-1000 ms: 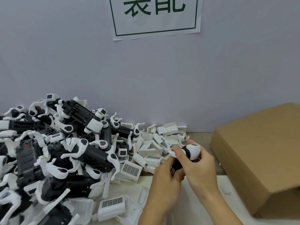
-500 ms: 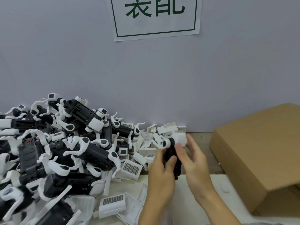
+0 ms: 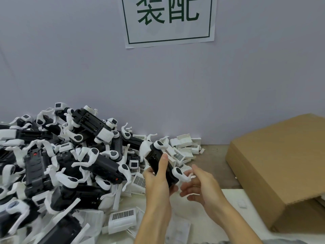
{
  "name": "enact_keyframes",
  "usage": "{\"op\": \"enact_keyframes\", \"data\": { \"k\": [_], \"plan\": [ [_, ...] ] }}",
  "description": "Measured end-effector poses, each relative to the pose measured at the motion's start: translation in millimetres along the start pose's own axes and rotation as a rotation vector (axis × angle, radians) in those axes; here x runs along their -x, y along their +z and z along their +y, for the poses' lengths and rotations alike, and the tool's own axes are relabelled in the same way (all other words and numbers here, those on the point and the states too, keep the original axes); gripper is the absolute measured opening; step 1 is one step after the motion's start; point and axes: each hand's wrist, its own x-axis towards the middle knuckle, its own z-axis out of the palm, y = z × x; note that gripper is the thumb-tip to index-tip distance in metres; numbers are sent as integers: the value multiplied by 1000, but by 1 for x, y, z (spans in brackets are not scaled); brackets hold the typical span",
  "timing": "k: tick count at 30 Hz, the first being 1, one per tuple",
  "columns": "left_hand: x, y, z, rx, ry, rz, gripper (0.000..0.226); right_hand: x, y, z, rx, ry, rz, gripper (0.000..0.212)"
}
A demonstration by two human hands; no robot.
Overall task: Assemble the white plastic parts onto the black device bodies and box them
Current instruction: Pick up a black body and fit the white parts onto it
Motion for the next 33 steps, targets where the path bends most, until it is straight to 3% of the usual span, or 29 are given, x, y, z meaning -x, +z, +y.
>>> {"op": "enact_keyframes", "data": {
  "k": [6, 13, 18, 22, 27, 30, 33],
  "plan": [
    [-1, -3, 5, 154, 87, -44, 46, 6, -2, -3, -165, 45, -182, 78],
    [7, -3, 6, 146, -33, -125, 64, 14, 5, -13, -256, -34, -311, 45],
    [5, -2, 4, 138, -62, -144, 61, 12, 5, -10, -382, 3, -420, 60],
    [2, -1, 1, 114, -33, -92, 43, 11, 5, -9, -428, -22, -479, 58],
    [5, 0, 2, 78, -63, -130, 39, 8, 10, -5, -215, -81, -367, 23],
    [4, 3, -3, 6, -6, -114, 26, 7, 12, -3, -174, -81, -327, 41],
    [4, 3, -5, 15, -20, -105, 21, 9, 12, -3, -161, -86, -342, 45]
  ]
}}
